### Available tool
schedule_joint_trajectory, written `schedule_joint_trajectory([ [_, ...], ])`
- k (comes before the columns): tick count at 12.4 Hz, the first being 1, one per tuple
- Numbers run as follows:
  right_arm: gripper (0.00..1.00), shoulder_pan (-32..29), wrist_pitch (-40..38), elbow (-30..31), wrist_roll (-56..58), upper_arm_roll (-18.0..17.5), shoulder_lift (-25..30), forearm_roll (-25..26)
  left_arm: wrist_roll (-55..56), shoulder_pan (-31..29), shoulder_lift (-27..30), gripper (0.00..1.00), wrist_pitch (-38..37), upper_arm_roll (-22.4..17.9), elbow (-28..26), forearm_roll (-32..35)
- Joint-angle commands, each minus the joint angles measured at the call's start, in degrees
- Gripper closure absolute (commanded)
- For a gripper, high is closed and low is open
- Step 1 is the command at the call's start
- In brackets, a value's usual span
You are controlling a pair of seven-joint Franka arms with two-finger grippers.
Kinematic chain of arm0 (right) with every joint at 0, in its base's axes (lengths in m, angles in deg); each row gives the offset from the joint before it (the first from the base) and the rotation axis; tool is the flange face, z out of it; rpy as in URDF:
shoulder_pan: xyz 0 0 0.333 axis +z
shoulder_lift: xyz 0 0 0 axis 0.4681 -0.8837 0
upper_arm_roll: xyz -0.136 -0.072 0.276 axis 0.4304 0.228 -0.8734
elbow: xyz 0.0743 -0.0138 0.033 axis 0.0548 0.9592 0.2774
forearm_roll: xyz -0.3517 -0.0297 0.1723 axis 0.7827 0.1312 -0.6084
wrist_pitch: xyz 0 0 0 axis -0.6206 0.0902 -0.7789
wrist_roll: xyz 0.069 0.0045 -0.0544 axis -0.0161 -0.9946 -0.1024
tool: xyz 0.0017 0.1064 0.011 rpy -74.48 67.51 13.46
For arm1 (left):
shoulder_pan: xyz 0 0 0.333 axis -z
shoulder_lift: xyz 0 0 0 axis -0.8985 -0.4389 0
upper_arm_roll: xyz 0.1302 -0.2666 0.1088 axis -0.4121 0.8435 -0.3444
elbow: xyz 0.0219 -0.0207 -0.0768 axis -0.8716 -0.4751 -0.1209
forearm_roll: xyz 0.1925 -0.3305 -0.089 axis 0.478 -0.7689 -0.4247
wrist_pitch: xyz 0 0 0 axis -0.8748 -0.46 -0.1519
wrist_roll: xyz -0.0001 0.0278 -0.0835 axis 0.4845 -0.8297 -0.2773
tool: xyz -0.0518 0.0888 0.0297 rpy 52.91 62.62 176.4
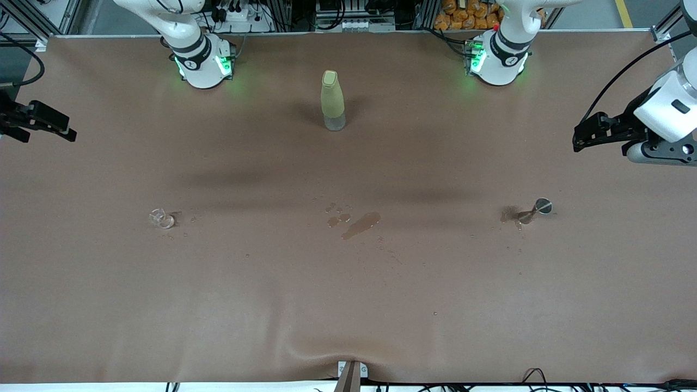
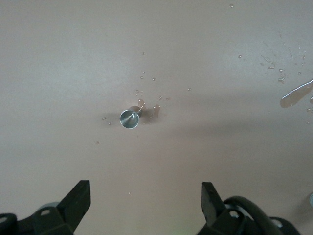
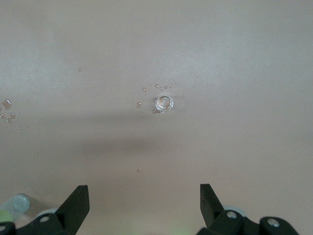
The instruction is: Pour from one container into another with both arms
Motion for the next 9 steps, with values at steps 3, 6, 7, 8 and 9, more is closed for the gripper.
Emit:
schedule_joint_trajectory([
  [3,0.0,0.9,0.5,1.3,-0.8,0.5,1.3,1.0,1.0,-0.3,0.7,0.0,-0.5,0.2,0.0,-0.6],
  [6,0.0,-2.5,0.7,1.3,-0.5,-2.7,1.3,0.9,0.1,-0.4,0.6,0.0,-0.5,0.2,0.2,-0.8],
  [7,0.0,-2.8,0.7,1.3,-0.5,-3.0,1.3,0.9,-0.2,-0.4,0.6,0.0,-0.4,0.1,0.3,-0.8],
  [8,0.0,-2.9,0.7,1.2,-0.5,-3.1,1.3,0.9,-0.2,-0.4,0.5,0.0,-0.4,0.1,0.5,-0.4],
  [9,0.0,-2.6,0.7,1.2,-0.7,-3.1,1.3,1.0,-0.5,-0.4,0.3,0.0,-0.4,0.0,0.8,-0.1],
])
